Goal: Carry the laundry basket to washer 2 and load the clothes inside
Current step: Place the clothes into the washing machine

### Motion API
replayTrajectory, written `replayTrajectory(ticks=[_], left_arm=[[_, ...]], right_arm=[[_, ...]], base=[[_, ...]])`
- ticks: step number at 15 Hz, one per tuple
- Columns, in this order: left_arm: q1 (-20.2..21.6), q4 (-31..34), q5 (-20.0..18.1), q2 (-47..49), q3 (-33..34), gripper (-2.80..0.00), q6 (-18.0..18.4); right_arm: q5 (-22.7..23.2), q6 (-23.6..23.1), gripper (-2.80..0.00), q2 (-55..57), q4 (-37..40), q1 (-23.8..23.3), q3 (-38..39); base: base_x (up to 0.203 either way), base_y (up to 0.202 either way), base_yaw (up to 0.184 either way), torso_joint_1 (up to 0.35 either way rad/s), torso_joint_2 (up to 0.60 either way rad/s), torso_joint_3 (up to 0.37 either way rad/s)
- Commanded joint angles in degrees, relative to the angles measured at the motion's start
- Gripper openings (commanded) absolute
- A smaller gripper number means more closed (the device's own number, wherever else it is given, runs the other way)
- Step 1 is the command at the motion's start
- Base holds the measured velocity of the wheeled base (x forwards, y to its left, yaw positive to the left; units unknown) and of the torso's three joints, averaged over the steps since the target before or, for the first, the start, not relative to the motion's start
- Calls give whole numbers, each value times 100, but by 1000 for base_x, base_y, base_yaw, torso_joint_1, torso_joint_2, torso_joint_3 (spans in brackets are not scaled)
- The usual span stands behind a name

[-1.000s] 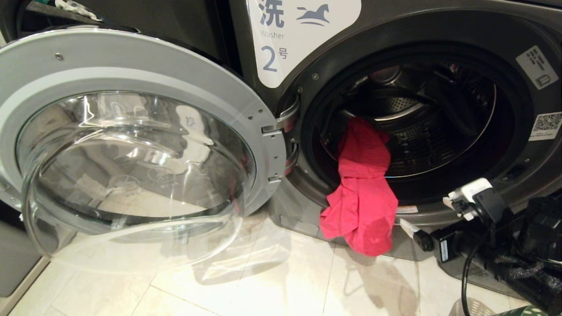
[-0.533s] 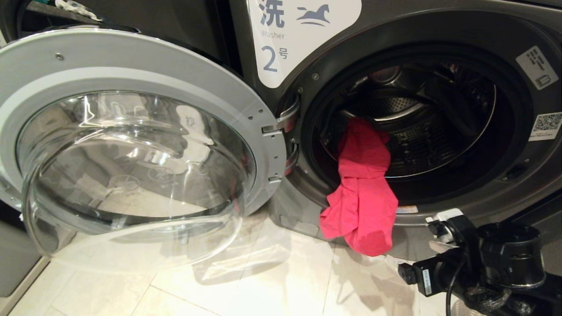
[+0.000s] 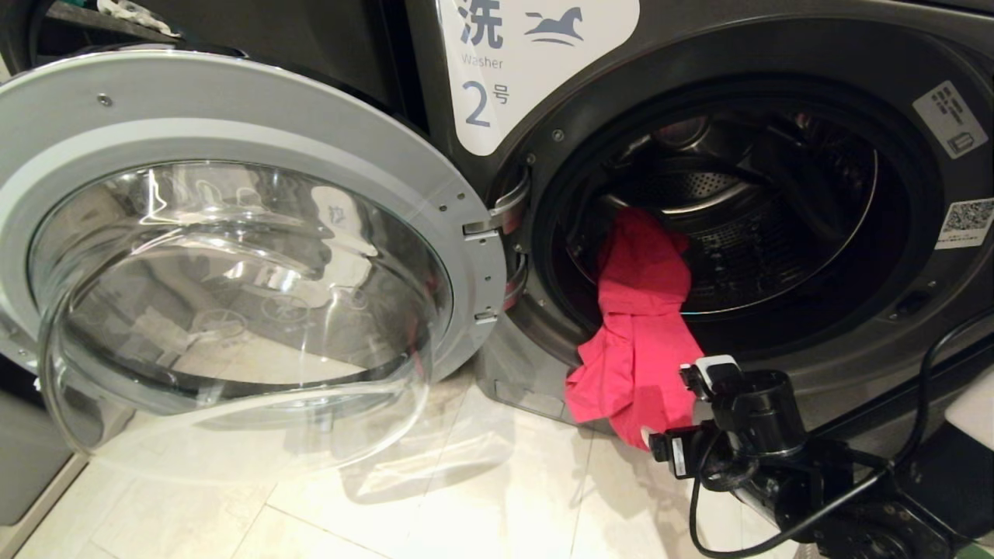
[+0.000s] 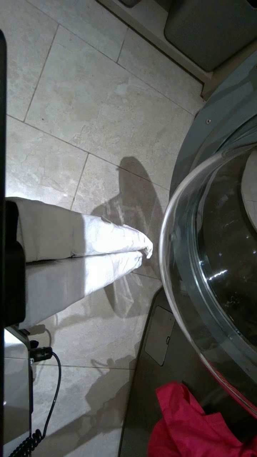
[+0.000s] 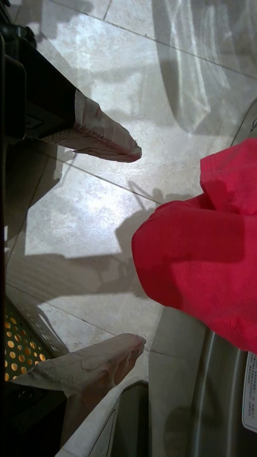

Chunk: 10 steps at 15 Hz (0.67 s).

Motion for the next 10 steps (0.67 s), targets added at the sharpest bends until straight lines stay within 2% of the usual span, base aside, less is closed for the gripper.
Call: replayTrajectory(ticks=[1, 10], left_arm=[[1, 0, -1, 1, 0, -280, 2], [1, 0, -1, 1, 0, -280, 2]], right_arm=[[-89, 11, 0, 759, -11, -158, -438], [-228, 8, 0, 1838, 22, -440, -1685]], base=[[0, 0, 0, 0, 0, 0], [0, 0, 0, 0, 0, 0]])
